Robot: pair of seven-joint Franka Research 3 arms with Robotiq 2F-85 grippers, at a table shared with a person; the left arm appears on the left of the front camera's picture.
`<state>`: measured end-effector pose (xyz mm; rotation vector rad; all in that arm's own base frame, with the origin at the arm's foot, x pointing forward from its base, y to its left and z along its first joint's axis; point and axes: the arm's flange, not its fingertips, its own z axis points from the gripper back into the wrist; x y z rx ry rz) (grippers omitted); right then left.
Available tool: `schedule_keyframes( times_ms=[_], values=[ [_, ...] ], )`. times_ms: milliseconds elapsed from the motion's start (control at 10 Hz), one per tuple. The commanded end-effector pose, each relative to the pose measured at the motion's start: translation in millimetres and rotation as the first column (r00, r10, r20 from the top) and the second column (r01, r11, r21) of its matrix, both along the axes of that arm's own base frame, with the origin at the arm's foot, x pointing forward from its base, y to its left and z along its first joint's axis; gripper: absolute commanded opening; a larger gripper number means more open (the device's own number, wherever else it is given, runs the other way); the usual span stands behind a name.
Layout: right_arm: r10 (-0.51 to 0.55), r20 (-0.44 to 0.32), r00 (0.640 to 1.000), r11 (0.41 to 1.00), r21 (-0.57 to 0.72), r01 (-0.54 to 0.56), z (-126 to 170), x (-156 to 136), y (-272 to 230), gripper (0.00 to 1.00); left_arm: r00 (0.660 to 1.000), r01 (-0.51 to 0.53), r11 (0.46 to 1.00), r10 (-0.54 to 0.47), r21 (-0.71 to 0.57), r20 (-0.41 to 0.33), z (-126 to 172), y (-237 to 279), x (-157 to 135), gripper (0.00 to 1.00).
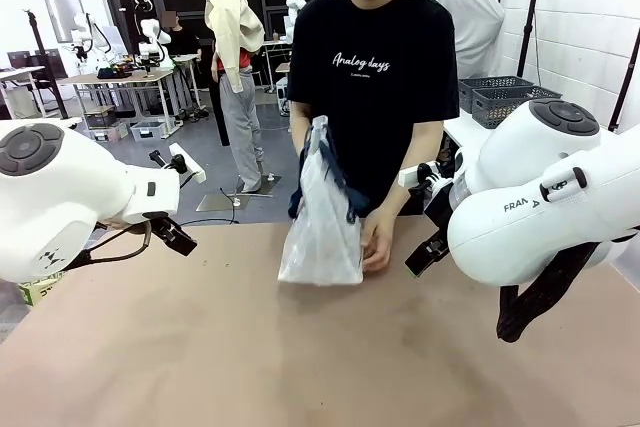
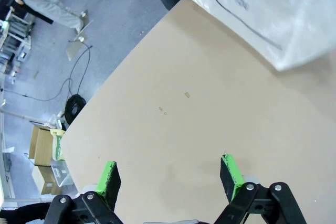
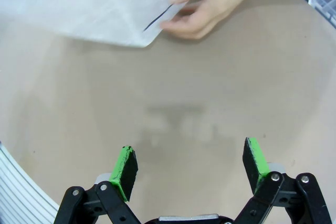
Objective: Transfer purchased items from the store into the shopping bag.
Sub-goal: Open the Reusable shopping bag in the center of the table.
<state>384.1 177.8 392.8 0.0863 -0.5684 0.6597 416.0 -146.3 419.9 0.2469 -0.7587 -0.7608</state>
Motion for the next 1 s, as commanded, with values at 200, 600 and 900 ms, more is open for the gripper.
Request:
schedule_keyframes(
  times_ms=[200, 600, 900],
  values=[
    [-0.004, -0.001, 1.0, 1.0, 0.003, 0.004, 0, 0, 0, 1.0, 0.991, 0.037, 0.999, -0.038, -0.007, -0.13, 1, -2, -1, 1.0],
    [-0.004, -0.001, 1.0, 1.0, 0.003, 0.004, 0, 0, 0, 1.0, 0.953, 0.097, 0.991, -0.12, -0.095, -0.278, 5, 1, -2, 1.0],
    [-0.004, -0.001, 1.0, 1.0, 0.003, 0.004, 0, 0, 0, 1.0, 0.937, 0.156, 0.976, -0.194, -0.15, -0.289, 10, 5, -9, 1.0]
  ],
)
